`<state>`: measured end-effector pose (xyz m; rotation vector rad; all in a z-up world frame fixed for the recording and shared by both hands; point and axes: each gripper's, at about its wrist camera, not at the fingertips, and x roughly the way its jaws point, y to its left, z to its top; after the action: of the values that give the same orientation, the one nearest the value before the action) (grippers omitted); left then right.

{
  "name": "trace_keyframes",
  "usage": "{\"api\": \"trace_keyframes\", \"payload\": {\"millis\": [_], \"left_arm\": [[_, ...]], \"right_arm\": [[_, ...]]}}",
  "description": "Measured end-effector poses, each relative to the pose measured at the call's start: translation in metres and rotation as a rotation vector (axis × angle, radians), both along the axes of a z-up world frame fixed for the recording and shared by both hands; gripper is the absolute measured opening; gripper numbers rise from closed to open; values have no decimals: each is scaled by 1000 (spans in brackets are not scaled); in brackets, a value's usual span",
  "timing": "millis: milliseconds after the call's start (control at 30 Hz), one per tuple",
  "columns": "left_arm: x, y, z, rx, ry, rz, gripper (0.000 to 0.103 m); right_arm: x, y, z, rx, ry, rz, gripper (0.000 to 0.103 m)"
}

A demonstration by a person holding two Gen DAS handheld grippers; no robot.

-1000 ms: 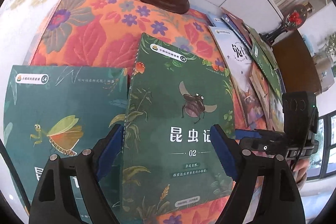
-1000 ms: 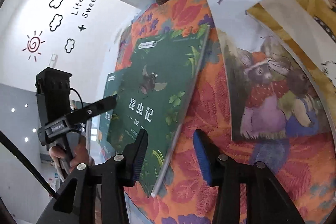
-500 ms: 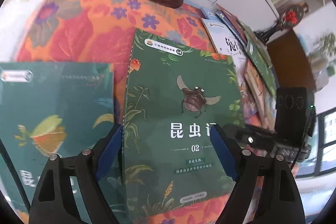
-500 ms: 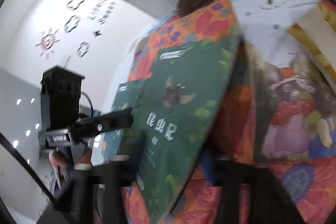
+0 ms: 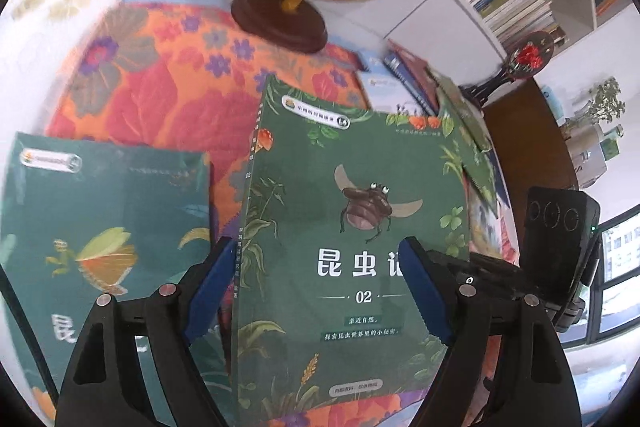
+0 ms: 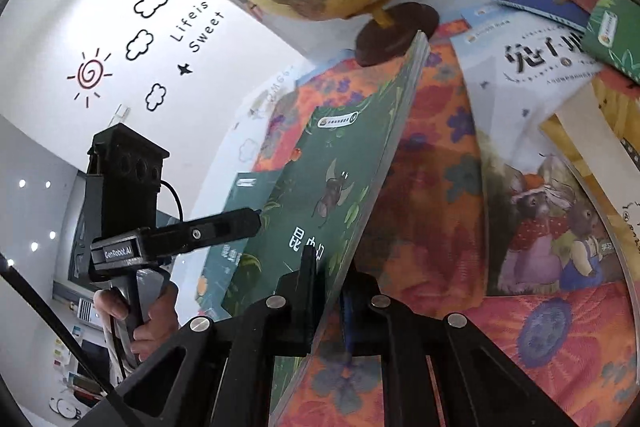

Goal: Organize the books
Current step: 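Lower the beetle-cover book onto the cloth by the mantis book, open left gripper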

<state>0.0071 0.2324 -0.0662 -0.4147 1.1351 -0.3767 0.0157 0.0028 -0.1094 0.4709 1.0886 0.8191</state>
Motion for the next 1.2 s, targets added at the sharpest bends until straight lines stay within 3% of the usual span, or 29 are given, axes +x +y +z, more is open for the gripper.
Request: {"api": "trace_keyframes", "payload": {"millis": [233,433,733,1000,1200], "left_arm": [[-25,33,39,23,-94,71,80],[-46,77,47,40,-115,148,80],[-63,135,15,34,-59,237,80],[-67,153,-12,3,-17,263,80],[-68,156,-17,32,0,277,80]], "right_arm": [[-5,42,17,10,-23,47,10],[-7,94,27,-9,-40,115,10],[-7,158,7,-66,-11,186,10],[-2,177,-9,-119,12,201,10],[1,186,-22,-120,37,199,11]]}}
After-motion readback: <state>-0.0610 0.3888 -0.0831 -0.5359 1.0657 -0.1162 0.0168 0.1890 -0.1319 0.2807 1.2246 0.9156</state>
